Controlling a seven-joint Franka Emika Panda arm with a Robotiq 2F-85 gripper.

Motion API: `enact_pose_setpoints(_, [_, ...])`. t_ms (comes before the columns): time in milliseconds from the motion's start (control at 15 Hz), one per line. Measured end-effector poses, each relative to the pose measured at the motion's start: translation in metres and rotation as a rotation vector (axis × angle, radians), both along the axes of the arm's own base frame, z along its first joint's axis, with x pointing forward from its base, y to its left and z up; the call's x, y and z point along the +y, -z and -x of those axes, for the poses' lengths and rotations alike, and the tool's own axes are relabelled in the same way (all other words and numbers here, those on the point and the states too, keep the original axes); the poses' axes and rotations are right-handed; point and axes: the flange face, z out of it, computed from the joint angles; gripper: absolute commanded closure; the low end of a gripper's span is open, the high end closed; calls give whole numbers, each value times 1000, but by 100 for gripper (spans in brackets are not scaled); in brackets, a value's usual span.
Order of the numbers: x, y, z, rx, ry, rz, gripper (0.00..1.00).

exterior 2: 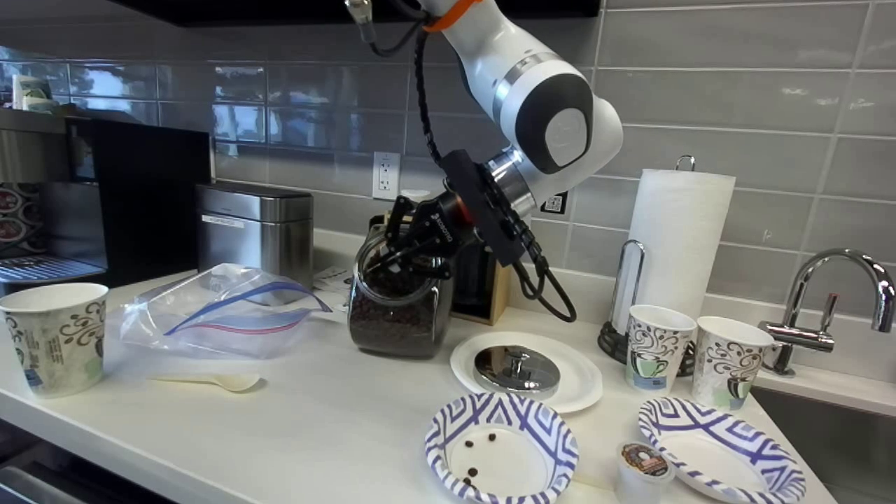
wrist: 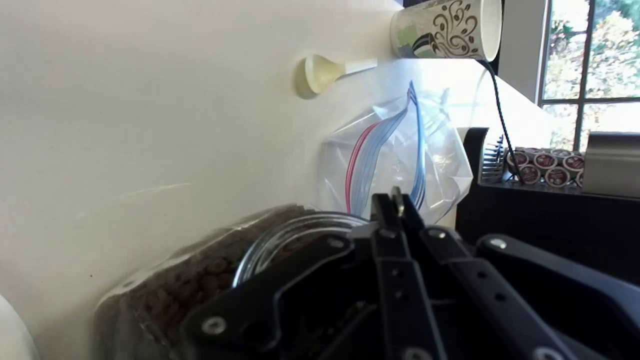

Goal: Scoop up the contents in the jug and put them in the bowl

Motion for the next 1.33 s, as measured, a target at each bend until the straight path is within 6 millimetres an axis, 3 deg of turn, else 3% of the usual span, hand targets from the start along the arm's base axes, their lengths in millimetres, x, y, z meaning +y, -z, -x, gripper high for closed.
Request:
enact_pose_setpoints(600, [-37, -25, 22, 27, -64, -5, 99])
enact_pose_setpoints(1333, [-75, -29, 54, 2, -341, 42, 99])
